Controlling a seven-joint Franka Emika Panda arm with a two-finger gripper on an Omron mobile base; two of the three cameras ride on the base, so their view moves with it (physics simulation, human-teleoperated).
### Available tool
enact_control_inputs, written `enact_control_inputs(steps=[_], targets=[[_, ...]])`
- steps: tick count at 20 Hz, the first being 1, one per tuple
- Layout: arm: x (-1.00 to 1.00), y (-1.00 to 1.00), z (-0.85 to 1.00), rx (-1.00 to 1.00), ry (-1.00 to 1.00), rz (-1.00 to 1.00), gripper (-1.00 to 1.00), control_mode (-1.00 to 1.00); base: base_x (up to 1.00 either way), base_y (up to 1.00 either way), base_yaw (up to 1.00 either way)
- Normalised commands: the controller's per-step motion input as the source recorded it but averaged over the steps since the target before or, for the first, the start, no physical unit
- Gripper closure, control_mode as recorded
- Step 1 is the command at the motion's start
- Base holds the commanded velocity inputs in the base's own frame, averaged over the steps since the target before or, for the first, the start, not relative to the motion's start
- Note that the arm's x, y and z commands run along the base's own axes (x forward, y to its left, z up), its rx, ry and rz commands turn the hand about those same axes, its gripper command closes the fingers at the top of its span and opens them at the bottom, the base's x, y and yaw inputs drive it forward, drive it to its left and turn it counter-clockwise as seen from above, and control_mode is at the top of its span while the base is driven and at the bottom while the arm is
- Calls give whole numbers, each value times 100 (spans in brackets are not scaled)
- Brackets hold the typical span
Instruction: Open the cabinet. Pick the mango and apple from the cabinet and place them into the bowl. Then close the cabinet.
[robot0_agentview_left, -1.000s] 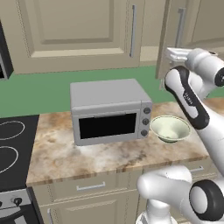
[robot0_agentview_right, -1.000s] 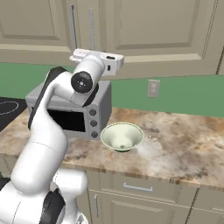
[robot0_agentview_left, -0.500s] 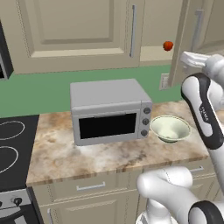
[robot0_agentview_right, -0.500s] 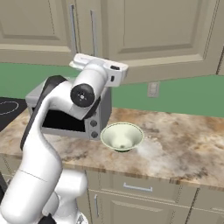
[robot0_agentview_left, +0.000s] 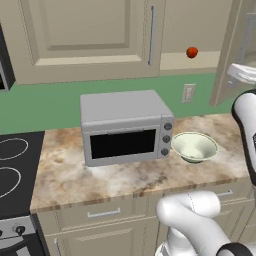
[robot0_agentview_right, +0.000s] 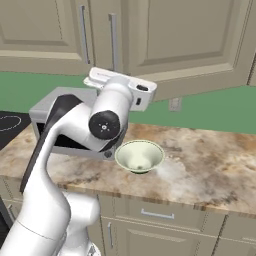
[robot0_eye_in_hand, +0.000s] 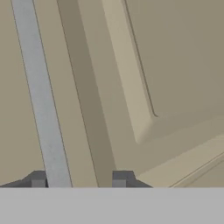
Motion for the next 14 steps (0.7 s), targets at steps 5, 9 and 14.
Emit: enact_control_inputs(steps=[5,9,14], targets=[[-24,-54,0,0,0,8,100,-100,0,0,0],[-8,-21,-3,0,2,5,-100,-100,0,0,0],[-5,-1,0,0,-2,1,-100,-100,0,0,0]])
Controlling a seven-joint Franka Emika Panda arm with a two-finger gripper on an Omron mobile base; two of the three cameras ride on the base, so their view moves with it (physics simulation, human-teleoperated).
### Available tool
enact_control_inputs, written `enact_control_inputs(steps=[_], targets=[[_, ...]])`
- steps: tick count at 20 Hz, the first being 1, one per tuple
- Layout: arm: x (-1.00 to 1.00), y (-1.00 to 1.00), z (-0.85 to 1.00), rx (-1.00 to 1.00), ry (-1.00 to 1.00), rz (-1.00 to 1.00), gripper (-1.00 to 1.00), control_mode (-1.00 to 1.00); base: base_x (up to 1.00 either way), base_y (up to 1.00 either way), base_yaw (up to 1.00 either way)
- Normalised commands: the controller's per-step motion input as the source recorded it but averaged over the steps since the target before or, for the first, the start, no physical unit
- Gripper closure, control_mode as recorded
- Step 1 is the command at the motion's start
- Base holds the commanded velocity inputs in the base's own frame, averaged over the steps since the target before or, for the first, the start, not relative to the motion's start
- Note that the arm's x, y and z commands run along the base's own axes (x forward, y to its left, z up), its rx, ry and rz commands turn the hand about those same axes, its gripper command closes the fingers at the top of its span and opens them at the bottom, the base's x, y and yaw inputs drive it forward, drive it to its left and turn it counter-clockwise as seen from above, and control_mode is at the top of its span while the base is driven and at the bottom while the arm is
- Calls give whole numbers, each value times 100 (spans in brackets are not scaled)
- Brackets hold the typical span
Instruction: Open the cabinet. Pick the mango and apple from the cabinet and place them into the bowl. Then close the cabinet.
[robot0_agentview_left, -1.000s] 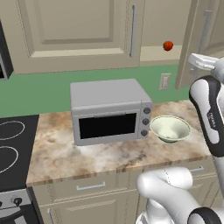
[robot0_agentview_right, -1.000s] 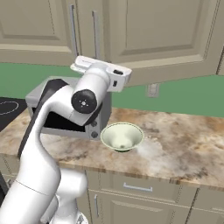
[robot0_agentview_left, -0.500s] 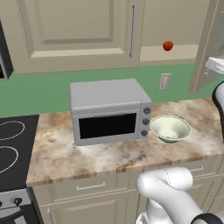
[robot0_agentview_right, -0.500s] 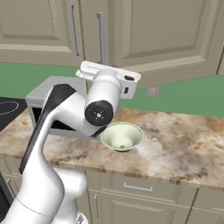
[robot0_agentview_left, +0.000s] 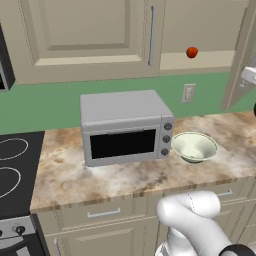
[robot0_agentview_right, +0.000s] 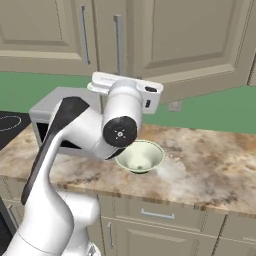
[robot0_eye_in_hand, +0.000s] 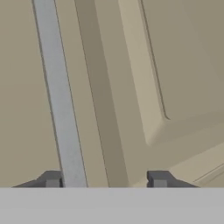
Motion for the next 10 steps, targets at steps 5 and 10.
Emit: enact_control_inputs(steps=[5,10], targets=[[-48,-26,0,0,0,16,-100,-100,0,0,0],[-62,-36,0,1,0,22,-100,-100,0,0,0]])
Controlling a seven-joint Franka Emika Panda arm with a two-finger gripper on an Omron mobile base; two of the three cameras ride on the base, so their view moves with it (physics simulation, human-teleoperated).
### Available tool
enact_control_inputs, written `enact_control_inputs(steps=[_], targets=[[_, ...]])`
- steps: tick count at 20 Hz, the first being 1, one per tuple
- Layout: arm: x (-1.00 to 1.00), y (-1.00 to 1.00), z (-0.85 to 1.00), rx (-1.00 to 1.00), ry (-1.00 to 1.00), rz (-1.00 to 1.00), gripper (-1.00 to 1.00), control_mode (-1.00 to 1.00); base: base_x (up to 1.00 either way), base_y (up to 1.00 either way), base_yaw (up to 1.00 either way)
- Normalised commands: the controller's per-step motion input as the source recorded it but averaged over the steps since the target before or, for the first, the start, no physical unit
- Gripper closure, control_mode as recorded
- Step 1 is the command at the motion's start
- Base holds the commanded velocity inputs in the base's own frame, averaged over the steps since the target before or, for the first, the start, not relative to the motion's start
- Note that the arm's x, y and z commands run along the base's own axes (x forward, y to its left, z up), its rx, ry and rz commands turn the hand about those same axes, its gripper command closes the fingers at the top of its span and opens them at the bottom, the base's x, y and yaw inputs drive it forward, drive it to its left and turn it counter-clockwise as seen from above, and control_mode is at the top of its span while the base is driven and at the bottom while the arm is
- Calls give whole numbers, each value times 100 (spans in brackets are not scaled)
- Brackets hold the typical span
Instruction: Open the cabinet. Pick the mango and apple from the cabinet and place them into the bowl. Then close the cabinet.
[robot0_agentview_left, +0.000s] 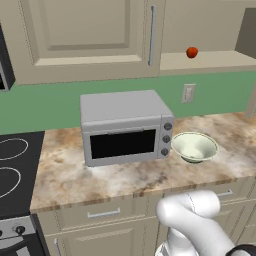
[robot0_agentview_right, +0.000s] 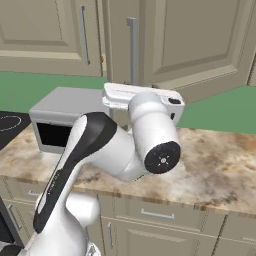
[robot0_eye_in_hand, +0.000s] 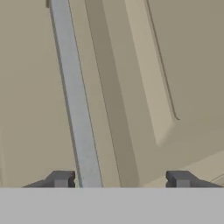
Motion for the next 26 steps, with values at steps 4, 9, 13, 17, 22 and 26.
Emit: enact_control_inputs(steps=[4,9,13,17,22,26], targets=[[-33,-4,-33,0,10,28,-100,-100,0,0,0],[-22,3,-45,-3,18,33,-100,-100,0,0,0],[-54,33,-35,-6,0,11,-100,-100,0,0,0],[-34,89,-14,-10,-3,0,-100,-100,0,0,0],[-42,100,-4,-13,-7,-12,-100,-100,0,0,0],[-91,73,0,-3,-19,-35,-100,-100,0,0,0]])
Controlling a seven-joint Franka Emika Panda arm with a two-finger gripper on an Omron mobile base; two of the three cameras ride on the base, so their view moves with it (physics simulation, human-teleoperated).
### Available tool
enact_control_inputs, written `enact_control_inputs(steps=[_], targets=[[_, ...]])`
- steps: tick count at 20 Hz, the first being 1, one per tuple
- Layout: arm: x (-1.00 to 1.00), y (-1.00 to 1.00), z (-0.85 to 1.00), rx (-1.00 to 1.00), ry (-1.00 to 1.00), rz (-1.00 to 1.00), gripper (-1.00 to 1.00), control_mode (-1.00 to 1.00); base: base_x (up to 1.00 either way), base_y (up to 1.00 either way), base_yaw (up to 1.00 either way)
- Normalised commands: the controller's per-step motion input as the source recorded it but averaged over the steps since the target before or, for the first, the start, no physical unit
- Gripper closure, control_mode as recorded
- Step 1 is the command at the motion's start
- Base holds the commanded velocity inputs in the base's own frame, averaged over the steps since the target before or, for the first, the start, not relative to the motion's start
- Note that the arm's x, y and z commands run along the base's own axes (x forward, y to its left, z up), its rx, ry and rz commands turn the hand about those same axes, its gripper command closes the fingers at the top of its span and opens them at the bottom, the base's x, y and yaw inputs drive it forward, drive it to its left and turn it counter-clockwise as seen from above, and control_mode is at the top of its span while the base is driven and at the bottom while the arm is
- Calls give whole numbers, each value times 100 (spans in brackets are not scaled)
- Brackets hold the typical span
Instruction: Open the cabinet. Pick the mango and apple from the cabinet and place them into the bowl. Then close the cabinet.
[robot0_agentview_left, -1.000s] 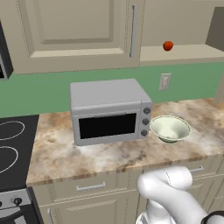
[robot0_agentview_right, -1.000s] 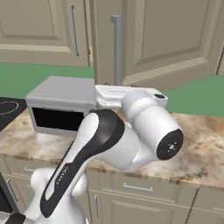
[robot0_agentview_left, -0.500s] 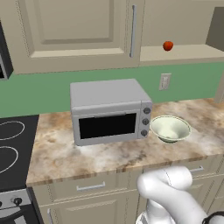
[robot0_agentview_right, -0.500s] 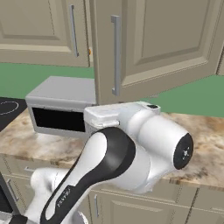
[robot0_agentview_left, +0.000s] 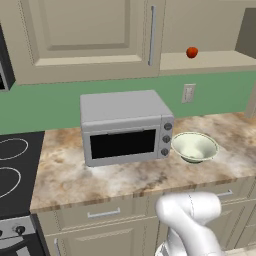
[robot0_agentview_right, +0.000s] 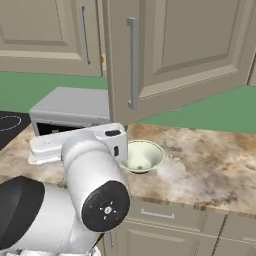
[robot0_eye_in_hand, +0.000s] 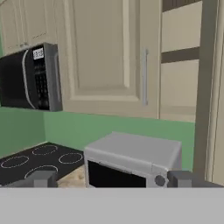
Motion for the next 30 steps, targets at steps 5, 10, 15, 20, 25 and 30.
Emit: enact_control_inputs(steps=[5,10,15,20,25,30], targets=[[-87,53,0,-2,-26,-49,-100,-100,0,0,0],[-19,68,9,-3,-22,-52,-100,-100,0,0,0],[7,20,19,-1,0,-5,-100,-100,0,0,0],[54,0,0,0,0,0,-100,-100,0,0,0],[88,1,0,0,3,-10,-100,-100,0,0,0],[82,12,0,-1,0,-29,-100,-100,0,0,0]])
